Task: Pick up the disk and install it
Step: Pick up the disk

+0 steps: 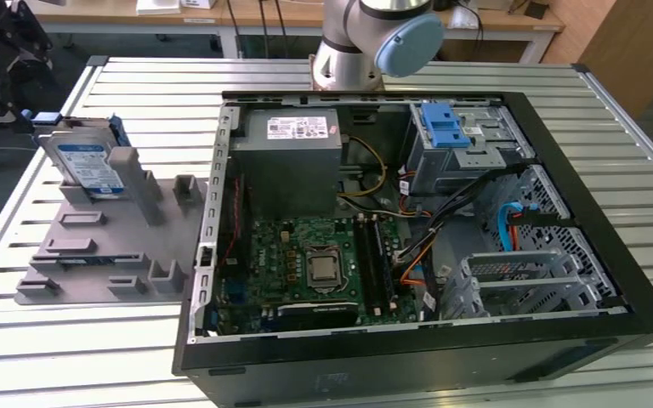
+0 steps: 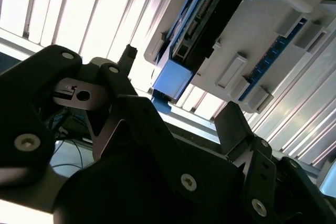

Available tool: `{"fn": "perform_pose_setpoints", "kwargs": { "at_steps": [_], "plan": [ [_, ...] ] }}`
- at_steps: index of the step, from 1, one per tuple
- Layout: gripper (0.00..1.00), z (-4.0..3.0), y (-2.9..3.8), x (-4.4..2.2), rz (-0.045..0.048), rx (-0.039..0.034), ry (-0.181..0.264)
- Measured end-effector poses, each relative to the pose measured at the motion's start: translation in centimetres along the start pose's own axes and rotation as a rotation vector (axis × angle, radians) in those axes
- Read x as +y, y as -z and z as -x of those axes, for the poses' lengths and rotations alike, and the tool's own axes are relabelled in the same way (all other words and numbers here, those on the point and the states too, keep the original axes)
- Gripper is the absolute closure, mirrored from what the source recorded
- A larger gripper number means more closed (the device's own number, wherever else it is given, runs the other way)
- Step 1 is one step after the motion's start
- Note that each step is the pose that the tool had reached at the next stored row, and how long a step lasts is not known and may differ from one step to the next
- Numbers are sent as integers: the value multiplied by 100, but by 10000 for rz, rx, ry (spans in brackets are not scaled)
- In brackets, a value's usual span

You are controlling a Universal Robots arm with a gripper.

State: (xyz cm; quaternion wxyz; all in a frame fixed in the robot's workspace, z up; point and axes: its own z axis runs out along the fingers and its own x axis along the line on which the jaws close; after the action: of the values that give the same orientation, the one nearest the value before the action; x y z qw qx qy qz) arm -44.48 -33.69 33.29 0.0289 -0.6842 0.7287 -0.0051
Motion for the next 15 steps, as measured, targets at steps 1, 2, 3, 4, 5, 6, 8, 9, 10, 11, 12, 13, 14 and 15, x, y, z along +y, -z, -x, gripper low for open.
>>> {"fn": "perform_pose_setpoints", "kwargs": {
  "at_steps": [1, 2, 3, 4, 5, 6, 8, 9, 10, 11, 12, 13, 14, 15],
  "plan": [
    [13, 0, 0, -4, 104, 7, -3],
    [13, 0, 0, -5, 139, 7, -4],
    [13, 0, 0, -4, 143, 6, -6],
    [13, 0, 1, -4, 144, 6, -6],
    [13, 0, 1, -5, 146, 6, -5],
    [13, 0, 1, -5, 148, 5, -5],
    [13, 0, 1, -5, 149, 4, -5],
    [13, 0, 1, -5, 151, 4, -5],
    [13, 0, 1, -7, 161, 3, -5],
    [13, 0, 2, -10, 191, 7, -5],
    [13, 0, 1, -11, 222, 7, -8],
    [13, 0, 0, -11, 241, 2, -9],
    [13, 0, 0, -10, 243, 3, -10],
    [13, 0, 1, -10, 245, 3, -10]
  ]
}}
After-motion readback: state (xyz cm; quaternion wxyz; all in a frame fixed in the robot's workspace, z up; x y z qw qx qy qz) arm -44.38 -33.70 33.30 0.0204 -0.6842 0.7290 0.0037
